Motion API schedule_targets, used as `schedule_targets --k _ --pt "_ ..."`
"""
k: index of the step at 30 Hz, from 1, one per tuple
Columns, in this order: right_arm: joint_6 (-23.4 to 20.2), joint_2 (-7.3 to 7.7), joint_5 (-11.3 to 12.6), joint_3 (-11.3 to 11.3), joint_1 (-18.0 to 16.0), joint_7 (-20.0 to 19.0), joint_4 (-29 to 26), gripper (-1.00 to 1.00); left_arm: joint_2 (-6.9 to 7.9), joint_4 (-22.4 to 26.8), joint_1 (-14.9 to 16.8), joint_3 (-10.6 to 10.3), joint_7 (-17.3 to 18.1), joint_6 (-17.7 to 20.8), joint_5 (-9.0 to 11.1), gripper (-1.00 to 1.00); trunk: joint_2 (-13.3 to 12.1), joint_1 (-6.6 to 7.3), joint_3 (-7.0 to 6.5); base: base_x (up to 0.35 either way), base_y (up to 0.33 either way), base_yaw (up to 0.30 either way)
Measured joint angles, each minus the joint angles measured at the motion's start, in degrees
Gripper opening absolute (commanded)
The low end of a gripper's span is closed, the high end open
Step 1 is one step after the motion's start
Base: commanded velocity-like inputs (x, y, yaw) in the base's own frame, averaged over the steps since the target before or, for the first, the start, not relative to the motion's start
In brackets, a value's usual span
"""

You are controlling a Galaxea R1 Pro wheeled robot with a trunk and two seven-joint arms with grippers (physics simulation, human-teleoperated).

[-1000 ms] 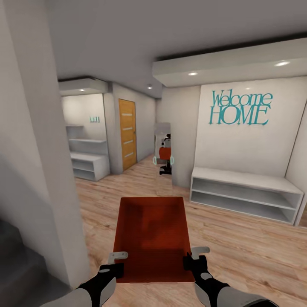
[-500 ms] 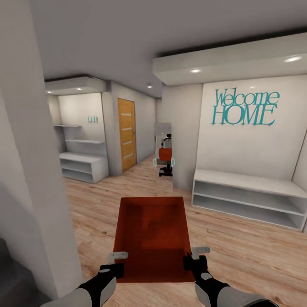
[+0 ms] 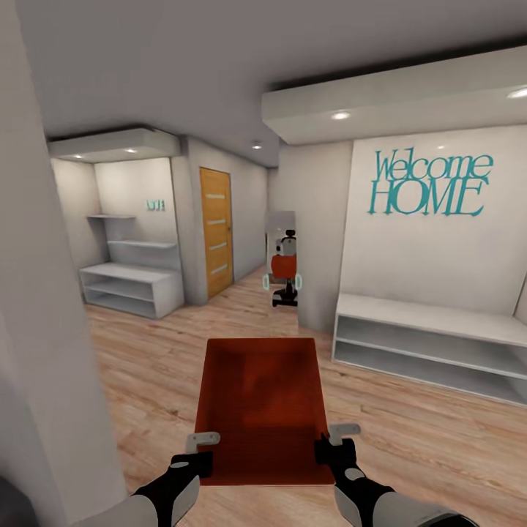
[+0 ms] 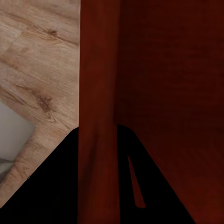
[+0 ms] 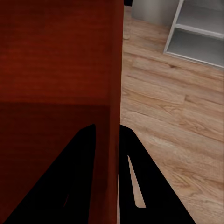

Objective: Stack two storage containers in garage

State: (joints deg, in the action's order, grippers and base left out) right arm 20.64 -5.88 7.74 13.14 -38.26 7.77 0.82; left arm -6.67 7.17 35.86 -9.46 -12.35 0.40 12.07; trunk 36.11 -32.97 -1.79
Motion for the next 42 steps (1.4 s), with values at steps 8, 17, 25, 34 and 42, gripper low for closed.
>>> schedule_targets --k 8,17,25,34,42 --pt "0.0 0.0 0.0 0.0 0.0 0.0 0.0 -1.0 0.0 0.0 0.0 0.0 0.0 0.0 0.0 -1.0 0.0 0.0 0.0 0.322 0.0 0.0" --pt "0.0 0.0 0.0 0.0 0.0 0.0 0.0 -1.0 0.0 0.0 0.0 0.0 0.0 0.0 0.0 -1.0 0.0 0.0 0.0 0.322 0.0 0.0" --pt "0.0 0.0 0.0 0.0 0.0 0.0 0.0 -1.0 0.0 0.0 0.0 0.0 0.0 0.0 0.0 -1.0 0.0 0.0 0.0 0.322 0.0 0.0" --pt "0.0 -0.01 0.0 0.0 0.0 0.0 0.0 -1.0 0.0 0.0 0.0 0.0 0.0 0.1 0.0 -1.0 0.0 0.0 0.0 0.322 0.0 0.0" --pt "0.0 -0.06 0.0 0.0 0.0 0.1 0.0 -1.0 0.07 0.0 0.0 0.0 0.1 0.0 0.0 -1.0 0.0 0.0 0.0 0.322 0.0 0.0"
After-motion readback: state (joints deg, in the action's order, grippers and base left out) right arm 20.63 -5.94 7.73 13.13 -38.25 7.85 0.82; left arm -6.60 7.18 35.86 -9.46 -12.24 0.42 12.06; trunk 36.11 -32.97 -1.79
